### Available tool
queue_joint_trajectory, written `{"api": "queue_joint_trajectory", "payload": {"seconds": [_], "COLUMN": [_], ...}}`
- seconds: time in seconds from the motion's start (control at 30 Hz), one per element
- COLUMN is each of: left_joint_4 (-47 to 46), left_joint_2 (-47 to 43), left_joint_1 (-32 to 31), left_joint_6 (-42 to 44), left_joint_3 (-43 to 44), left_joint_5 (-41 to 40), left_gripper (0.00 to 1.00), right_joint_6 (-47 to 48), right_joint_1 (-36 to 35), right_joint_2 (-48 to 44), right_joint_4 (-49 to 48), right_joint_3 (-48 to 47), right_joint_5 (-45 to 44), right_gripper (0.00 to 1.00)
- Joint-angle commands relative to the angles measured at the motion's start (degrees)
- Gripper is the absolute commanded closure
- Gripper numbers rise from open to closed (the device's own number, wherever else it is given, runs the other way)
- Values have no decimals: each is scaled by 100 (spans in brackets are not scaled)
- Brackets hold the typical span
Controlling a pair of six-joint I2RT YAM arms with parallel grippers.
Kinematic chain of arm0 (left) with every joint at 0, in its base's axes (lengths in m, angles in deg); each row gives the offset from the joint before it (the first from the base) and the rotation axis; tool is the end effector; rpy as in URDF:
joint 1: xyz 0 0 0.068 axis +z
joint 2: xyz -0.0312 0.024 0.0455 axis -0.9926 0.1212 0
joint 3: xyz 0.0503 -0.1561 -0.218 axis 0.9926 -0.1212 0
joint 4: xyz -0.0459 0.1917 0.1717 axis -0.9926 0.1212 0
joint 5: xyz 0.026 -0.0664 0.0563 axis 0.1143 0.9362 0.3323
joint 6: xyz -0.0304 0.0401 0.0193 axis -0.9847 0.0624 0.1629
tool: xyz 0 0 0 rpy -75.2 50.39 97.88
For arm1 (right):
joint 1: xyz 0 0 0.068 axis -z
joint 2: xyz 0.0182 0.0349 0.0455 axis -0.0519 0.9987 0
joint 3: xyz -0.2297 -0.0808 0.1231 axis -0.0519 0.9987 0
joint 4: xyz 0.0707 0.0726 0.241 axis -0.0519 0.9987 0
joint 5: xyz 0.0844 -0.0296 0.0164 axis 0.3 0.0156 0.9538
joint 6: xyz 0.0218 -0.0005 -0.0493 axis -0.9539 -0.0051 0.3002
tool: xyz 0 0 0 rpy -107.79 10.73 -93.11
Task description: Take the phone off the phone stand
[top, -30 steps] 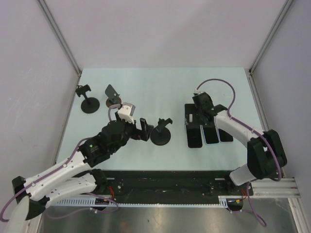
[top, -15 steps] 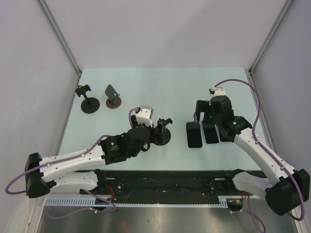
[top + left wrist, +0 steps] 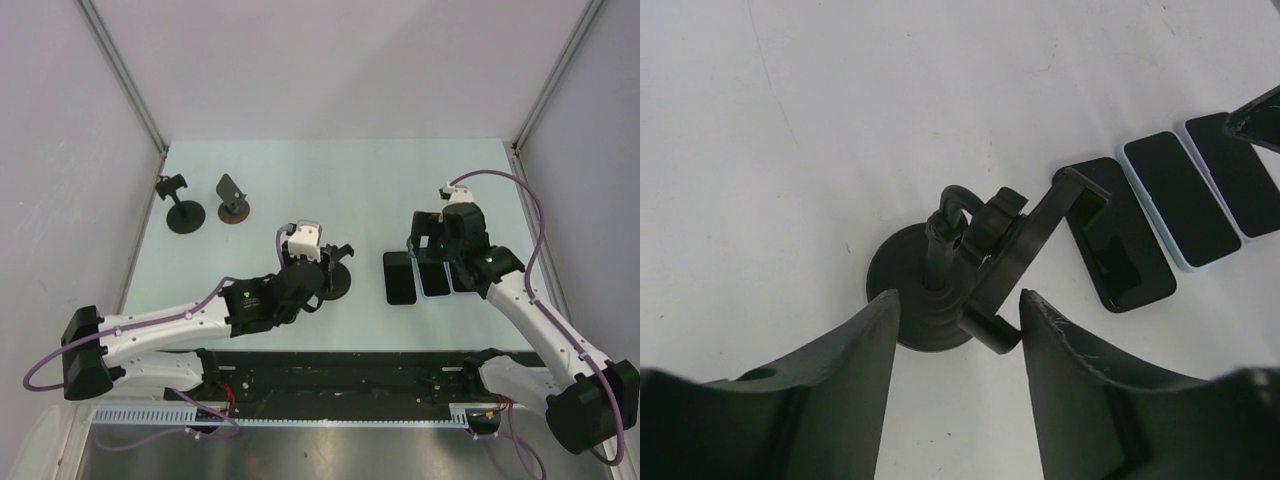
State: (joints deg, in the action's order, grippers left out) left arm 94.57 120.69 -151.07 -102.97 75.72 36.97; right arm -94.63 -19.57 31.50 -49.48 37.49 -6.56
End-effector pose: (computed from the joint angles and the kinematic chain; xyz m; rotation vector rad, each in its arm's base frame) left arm 0.1149 -0.2200 0.2935 0.1791 1.9550 -0.3584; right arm 0.2090 0.0806 0.2918 -0.0253 2.2144 0.2044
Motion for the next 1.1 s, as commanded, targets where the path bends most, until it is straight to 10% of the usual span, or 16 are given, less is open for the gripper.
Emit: {"api": "queue_joint_trajectory", "payload": {"seconds": [0.0, 1.07], "left_joint_4": [-51, 547], "left_joint_2": [-41, -314], "left_joint_1": [-35, 88], "left_joint_6": [39, 162], "left_joint_3": [179, -6], "left_joint_5": [-410, -481], "left_gripper": [46, 66], "right_joint_6": [78, 113], "right_joint_1": [57, 207], "right_joint_2": [-154, -66], "right_joint_4": [-195, -336], "right_joint_3": [69, 140], "right_joint_5": [102, 409], "right_gripper": [6, 7]}}
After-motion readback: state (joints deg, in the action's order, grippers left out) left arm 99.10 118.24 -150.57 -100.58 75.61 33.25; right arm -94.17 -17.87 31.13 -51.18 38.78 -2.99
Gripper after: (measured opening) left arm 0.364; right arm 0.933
